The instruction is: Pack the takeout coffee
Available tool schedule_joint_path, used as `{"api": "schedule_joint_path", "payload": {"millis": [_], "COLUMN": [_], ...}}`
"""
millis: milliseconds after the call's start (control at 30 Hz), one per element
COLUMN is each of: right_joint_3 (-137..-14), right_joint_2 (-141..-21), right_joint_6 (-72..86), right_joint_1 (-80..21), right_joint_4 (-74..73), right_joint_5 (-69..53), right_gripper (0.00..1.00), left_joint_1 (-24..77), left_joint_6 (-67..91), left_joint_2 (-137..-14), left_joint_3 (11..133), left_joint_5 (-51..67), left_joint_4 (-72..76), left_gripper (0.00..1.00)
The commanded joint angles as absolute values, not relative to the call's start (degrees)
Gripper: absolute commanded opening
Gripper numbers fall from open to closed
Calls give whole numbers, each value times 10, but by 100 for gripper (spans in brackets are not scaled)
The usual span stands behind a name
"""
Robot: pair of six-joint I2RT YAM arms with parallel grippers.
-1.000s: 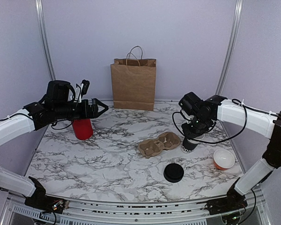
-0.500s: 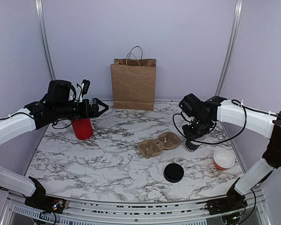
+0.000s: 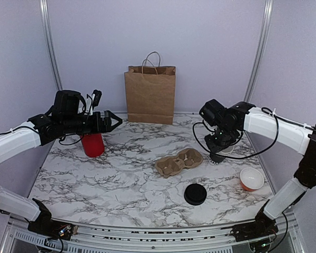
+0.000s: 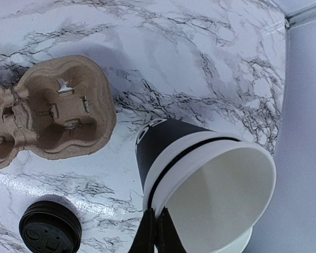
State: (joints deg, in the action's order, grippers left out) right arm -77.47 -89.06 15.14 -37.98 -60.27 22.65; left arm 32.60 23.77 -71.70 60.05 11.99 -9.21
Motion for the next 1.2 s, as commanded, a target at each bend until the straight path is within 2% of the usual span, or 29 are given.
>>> {"api": "schedule_joint_path", "payload": {"millis": [0, 167, 300, 400, 700, 967, 1167], "right_joint_3": [-790, -778, -781, -772, -790, -674, -637], "right_joint_2": [-898, -881, -903, -895, -849, -785, -772], "right_joint_6": [151, 136, 145, 145, 162, 156, 160], "right_joint_1": [-377, -373, -373, -373, -349, -226, -177], "right_joint_4": [-625, -582, -608, -591, -593, -481, -419], "right_joint_5": [249, 190, 202, 182, 206, 50, -35], "right_gripper": [3, 7, 8, 17, 33, 33, 31], "left_joint_1": [328, 327, 327, 327, 327, 327, 328], "left_joint_6": [228, 226, 226, 226, 226, 227, 227], "left_joint_2": [-722, -720, -719, -719, -721, -717, -713], "left_joint_3": [615, 613, 613, 613, 613, 613, 613], "left_joint_5": [117, 113, 110, 111, 109, 108, 107], "left_joint_4": [-78, -81, -82, -82, -83, -83, -86], "left_gripper": [99, 99, 99, 99, 99, 99, 99]}}
